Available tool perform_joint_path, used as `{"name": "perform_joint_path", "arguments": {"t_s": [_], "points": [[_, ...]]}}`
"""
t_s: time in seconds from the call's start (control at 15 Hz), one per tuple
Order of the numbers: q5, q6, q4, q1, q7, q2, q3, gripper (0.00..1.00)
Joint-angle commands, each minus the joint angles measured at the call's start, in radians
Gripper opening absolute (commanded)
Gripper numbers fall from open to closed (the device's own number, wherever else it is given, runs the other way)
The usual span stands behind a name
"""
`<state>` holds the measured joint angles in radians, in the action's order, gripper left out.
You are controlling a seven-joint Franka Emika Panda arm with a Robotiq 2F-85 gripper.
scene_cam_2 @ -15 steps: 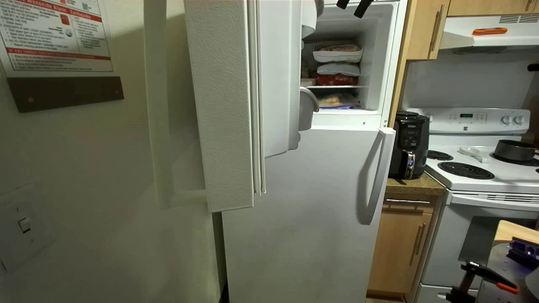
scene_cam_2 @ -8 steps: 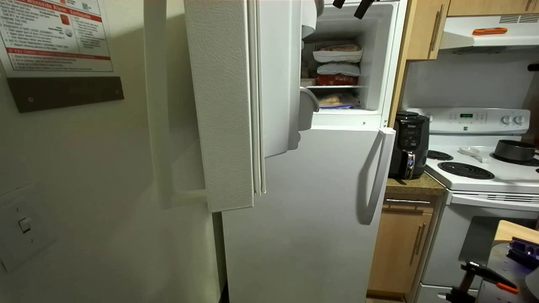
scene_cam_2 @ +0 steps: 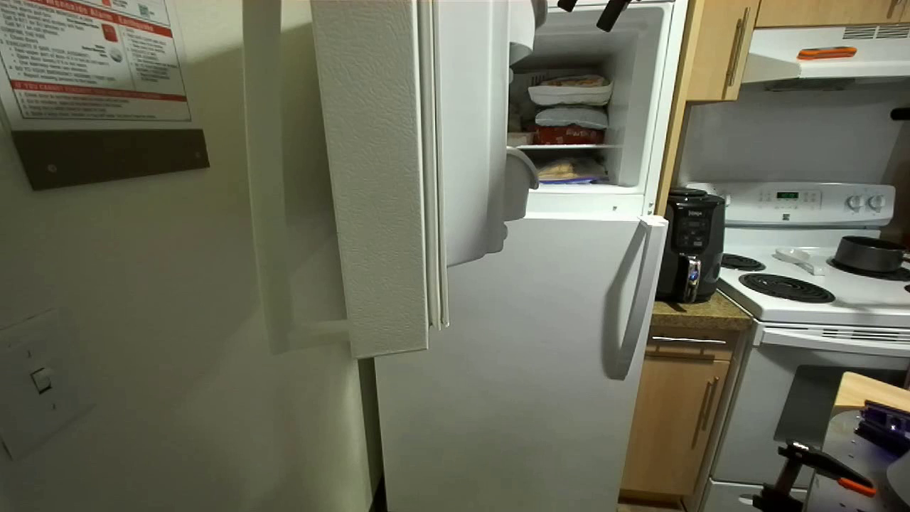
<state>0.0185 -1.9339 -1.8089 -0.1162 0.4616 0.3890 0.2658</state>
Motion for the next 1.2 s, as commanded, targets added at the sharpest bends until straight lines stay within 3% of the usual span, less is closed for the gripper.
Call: {"name": "perform_joint_path", "arguments": {"t_s": [0.0,1.13], "points": [[0.027,-0.019,-0.017,0.019,0.047,0.014,0.021,1.00],[0.042,-0.104,-0.047,0.026,0.138,0.008,0.061,1.00]]}}
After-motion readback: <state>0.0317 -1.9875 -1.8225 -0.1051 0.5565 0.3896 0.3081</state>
